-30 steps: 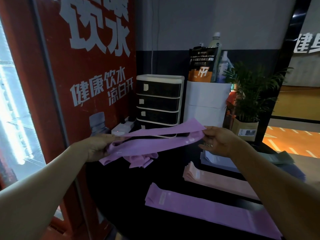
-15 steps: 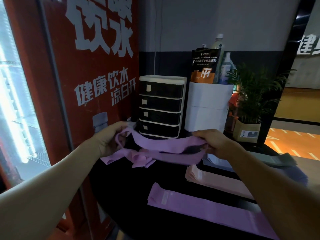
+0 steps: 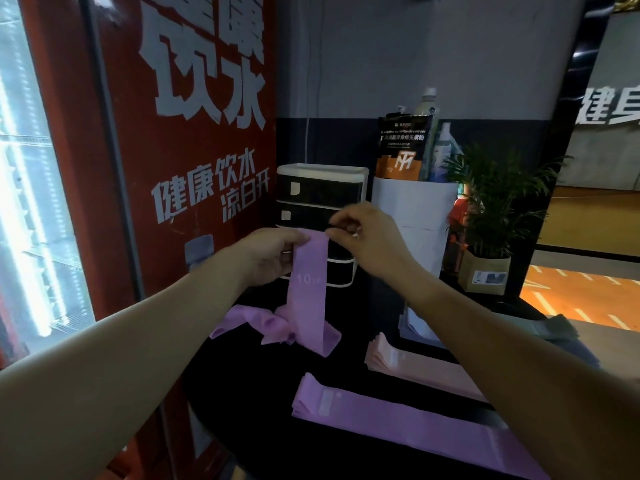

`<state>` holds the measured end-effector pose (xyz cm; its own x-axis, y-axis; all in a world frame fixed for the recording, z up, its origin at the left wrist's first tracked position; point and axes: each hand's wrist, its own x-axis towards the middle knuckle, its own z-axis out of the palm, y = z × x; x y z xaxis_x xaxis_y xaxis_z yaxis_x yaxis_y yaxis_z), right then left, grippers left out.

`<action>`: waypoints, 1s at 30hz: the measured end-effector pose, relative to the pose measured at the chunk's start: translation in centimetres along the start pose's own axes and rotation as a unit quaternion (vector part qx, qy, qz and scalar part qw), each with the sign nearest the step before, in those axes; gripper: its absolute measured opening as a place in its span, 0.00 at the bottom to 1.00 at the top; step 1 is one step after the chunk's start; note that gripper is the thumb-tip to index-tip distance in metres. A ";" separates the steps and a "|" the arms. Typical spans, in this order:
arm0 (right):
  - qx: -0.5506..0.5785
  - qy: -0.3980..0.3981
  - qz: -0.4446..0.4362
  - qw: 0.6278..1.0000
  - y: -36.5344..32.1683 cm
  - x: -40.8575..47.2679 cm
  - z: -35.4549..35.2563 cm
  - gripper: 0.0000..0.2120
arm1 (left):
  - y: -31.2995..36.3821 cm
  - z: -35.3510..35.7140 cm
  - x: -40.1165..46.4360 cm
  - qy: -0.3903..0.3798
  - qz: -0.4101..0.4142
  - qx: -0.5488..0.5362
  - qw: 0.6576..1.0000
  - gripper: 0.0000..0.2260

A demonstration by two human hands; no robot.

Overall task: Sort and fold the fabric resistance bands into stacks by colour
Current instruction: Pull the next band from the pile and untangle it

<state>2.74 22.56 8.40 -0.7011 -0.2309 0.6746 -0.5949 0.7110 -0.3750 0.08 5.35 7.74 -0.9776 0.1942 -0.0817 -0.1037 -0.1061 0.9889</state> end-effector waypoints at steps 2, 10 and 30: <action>-0.064 -0.028 -0.036 0.997 -0.2 0.3 -0.2 0.10 | 0.2 0.7 -0.2 -0.019 0.000 -0.009 1.000 0.08; -0.062 -0.022 -0.002 0.998 0.1 0.1 -0.6 0.06 | 1.1 2.4 -1.3 -0.063 0.012 0.034 0.997 0.07; 0.073 0.086 0.129 0.985 -0.6 1.5 -7.8 0.05 | -0.1 6.2 -1.5 -0.104 0.173 0.230 0.952 0.06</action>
<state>5.09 26.98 14.63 -0.7674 0.0694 0.6374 -0.4642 0.6256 -0.6270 2.72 11.07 8.49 -0.8763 0.4188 0.2383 0.3564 0.2307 0.9054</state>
